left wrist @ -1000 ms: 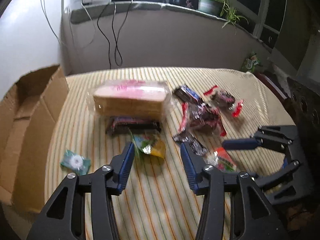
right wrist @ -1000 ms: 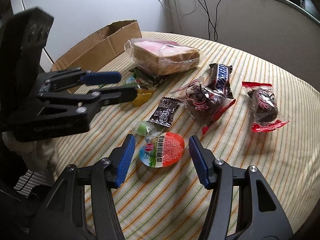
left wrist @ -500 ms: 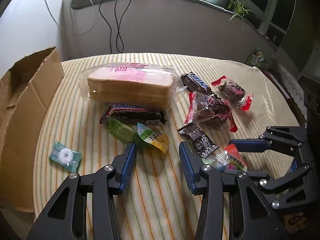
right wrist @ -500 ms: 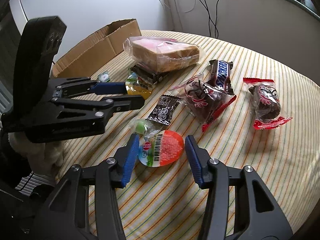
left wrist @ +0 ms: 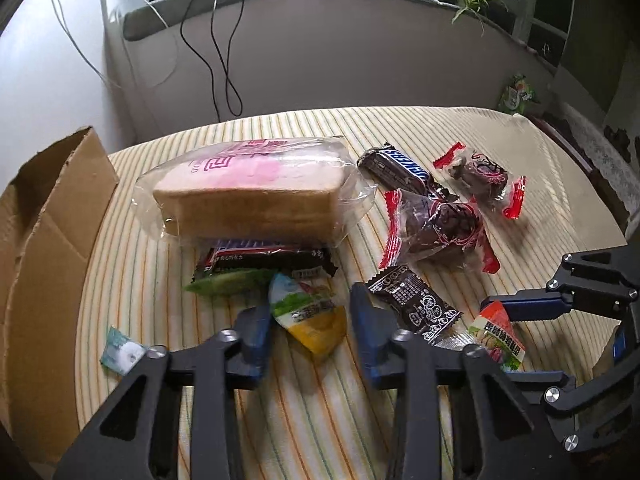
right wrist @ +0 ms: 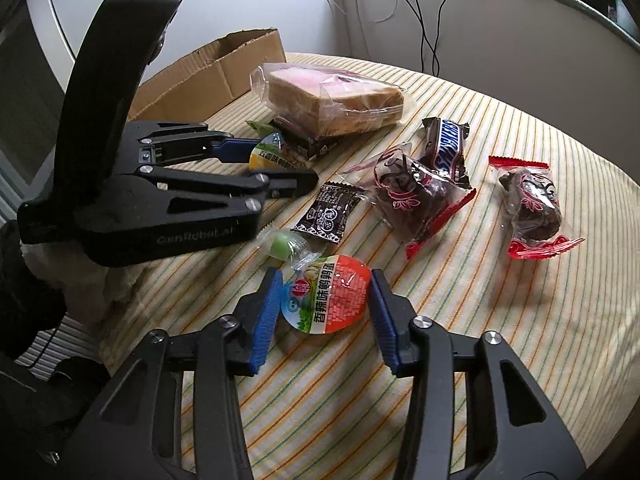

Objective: Organize snacks
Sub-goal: 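Grasp the red-lidded jelly cup with the right tool while the left grasps the green-yellow pouch, then carry the jelly cup and pouch in both tools over the box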

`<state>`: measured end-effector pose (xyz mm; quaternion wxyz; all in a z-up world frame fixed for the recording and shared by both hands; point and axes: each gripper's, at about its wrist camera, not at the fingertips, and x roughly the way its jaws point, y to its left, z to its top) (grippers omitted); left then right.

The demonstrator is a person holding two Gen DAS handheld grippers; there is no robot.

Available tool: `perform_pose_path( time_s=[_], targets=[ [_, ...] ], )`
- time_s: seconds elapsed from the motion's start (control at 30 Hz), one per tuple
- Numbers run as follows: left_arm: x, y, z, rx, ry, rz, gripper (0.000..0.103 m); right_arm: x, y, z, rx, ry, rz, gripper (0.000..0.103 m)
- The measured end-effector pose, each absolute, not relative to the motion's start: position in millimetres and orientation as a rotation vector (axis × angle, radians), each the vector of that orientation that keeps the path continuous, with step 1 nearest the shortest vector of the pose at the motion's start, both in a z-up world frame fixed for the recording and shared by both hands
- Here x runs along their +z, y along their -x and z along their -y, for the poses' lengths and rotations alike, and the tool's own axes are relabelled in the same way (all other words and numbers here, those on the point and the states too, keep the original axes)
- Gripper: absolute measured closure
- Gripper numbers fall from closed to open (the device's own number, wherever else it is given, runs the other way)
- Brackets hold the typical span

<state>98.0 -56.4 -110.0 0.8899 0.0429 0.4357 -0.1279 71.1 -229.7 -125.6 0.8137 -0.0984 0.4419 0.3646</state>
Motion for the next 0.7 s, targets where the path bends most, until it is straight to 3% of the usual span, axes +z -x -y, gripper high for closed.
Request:
perform_pose_path(
  time_s=[0.7],
  targets=[
    [-73, -51, 29, -0.316, 0.036, -0.818, 0.075, -97, -55, 246, 0.735, 0.174, -0.899, 0.064]
  ],
)
